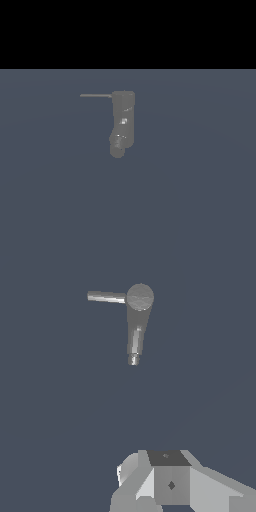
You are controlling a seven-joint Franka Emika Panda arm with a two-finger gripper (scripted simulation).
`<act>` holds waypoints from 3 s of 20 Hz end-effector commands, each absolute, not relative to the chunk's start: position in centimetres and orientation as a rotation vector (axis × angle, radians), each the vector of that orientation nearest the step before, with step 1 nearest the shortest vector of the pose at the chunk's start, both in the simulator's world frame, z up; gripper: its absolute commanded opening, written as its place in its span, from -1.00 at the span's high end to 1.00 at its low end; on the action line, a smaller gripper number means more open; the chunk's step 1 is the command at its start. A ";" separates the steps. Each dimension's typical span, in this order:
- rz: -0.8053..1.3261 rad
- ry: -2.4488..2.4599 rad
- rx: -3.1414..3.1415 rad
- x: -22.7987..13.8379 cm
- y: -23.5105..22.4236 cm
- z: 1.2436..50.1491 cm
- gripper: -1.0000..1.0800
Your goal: Turn on the faucet by rotating a designated handle.
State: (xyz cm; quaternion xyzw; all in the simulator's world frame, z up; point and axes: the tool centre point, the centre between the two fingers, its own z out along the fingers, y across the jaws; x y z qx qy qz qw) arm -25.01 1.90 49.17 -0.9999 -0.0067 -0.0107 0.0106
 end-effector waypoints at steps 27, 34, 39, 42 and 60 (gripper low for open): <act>-0.026 0.489 -3.082 -20.9 8.9 43.5 1.00; -0.022 0.710 -3.039 -18.4 11.6 40.9 1.00; -0.019 0.864 -2.998 -16.3 13.2 39.2 1.00; -0.018 0.954 -2.970 -15.1 14.1 38.1 1.00; -0.009 1.449 -2.763 -6.9 17.3 32.1 1.00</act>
